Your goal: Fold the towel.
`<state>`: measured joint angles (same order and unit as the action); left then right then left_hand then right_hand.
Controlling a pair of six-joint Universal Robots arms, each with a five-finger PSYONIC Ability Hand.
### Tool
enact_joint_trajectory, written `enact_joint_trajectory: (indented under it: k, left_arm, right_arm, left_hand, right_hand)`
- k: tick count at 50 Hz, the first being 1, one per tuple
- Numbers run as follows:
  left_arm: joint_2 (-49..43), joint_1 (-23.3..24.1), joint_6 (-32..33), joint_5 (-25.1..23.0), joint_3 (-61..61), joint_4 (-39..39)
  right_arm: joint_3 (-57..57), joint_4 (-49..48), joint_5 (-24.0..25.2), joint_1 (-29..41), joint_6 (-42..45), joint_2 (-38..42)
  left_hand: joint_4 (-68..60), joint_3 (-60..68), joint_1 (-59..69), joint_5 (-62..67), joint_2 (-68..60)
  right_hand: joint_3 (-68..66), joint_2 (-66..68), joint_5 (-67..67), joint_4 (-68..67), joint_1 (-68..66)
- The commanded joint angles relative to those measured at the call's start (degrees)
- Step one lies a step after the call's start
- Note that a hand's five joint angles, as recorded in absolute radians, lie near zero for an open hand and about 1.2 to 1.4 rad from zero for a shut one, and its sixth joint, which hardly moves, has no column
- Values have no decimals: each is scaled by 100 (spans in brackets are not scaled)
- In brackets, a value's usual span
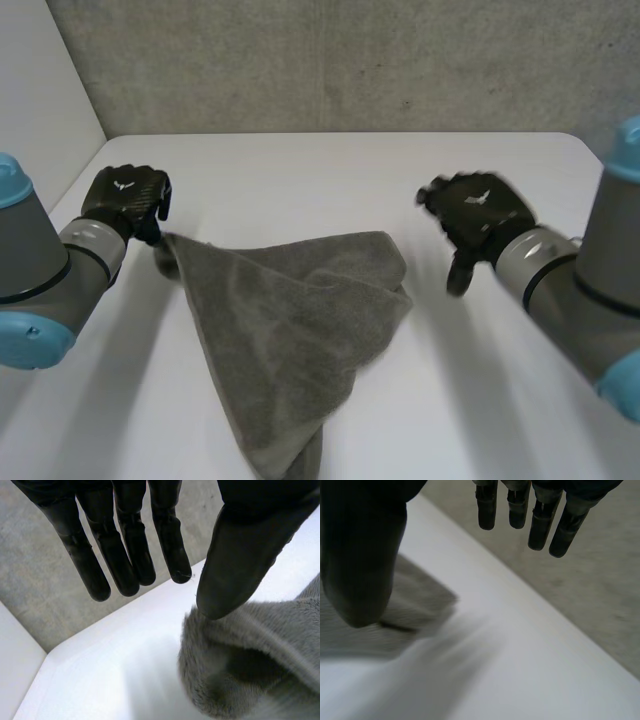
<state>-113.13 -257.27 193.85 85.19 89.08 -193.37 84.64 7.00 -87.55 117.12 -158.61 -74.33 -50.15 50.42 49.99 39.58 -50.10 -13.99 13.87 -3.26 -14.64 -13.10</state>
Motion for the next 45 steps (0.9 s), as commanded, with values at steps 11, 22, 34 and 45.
enact_joint_trajectory:
  k: [11, 22, 34, 45]
  left_arm:
    - [-8, -218, -76, 7, 470, -386]
    - [10, -332, -93, 7, 584, -421]
    - [-16, -333, -93, -2, 637, -439]
    - [-43, -341, -93, 7, 646, -439]
  right_arm:
    - [562, -234, 818, 1832, -135, 252]
    - [677, -454, 1494, 2359, -91, 911]
    - [773, -261, 1652, 2316, 268, 1043]
    - [992, 3, 1996, 2272, 551, 1070]
  left_hand:
    - [697, -724, -681, -640, 692]
    - [763, -791, -748, -706, 758]
    - [882, -909, -866, -825, 877]
    - [898, -925, -883, -841, 893]
  right_hand:
    - [399, -387, 326, 464, 310]
    - [399, -387, 326, 464, 310]
    - [399, -387, 326, 464, 310]
    - [399, -387, 326, 464, 310]
